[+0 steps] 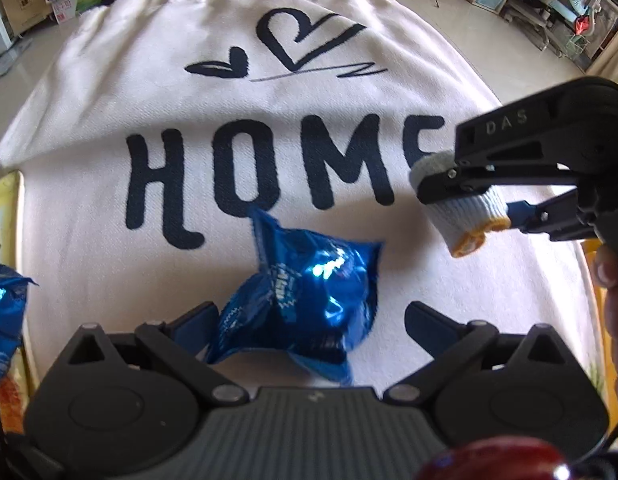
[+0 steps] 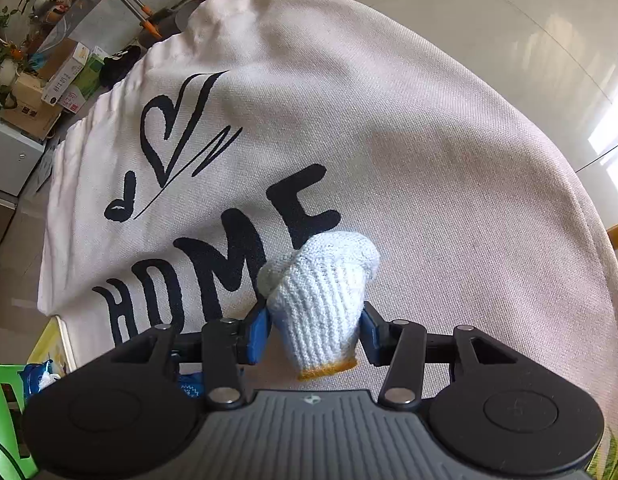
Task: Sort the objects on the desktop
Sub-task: 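Close right tool on the white glove while left tool grasps the blue packet, then carry the glove in right tool and blue packet in left tool to the tray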
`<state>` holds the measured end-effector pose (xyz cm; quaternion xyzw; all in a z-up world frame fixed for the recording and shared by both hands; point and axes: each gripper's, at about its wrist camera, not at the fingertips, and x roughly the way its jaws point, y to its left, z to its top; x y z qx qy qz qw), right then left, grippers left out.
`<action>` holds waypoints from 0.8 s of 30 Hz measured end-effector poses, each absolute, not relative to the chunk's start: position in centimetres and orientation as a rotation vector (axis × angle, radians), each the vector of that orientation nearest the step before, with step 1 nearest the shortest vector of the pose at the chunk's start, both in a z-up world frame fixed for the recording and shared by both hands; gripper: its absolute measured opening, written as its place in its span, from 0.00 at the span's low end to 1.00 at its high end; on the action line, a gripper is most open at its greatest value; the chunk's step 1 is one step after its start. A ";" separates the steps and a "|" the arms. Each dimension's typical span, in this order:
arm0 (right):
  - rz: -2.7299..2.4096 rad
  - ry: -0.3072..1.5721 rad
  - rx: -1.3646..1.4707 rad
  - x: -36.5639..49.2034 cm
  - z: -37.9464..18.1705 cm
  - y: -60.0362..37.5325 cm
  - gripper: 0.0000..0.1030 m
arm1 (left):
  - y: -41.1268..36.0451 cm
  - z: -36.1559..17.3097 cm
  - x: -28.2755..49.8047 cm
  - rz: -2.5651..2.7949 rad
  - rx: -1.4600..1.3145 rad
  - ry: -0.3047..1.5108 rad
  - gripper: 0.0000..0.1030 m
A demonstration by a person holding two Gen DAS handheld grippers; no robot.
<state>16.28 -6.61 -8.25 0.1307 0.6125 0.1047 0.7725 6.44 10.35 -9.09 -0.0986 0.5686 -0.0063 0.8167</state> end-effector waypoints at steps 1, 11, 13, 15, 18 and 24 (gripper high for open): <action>0.232 1.327 0.286 16.3 -8.2 -6.6 0.46 | 10.4 -9.2 6.3 -0.037 -0.248 1.224 0.99; 0.242 1.314 0.218 16.3 -8.1 -6.2 0.47 | 11.1 -9.3 6.1 0.059 -0.222 1.177 0.99; 0.240 1.313 0.191 16.2 -8.2 -6.0 0.47 | 10.8 -9.6 6.3 0.067 -0.210 1.178 0.99; 0.233 1.312 0.163 16.1 -8.4 -5.9 0.49 | 10.4 -10.1 6.7 0.089 -0.181 1.188 0.99; 0.217 1.321 0.142 16.1 -8.8 -5.8 0.61 | 9.9 -11.2 7.4 0.130 -0.157 1.215 0.99; 0.221 1.335 0.133 16.1 -9.3 -5.5 0.68 | 8.6 -12.3 7.8 0.155 -0.083 1.225 1.00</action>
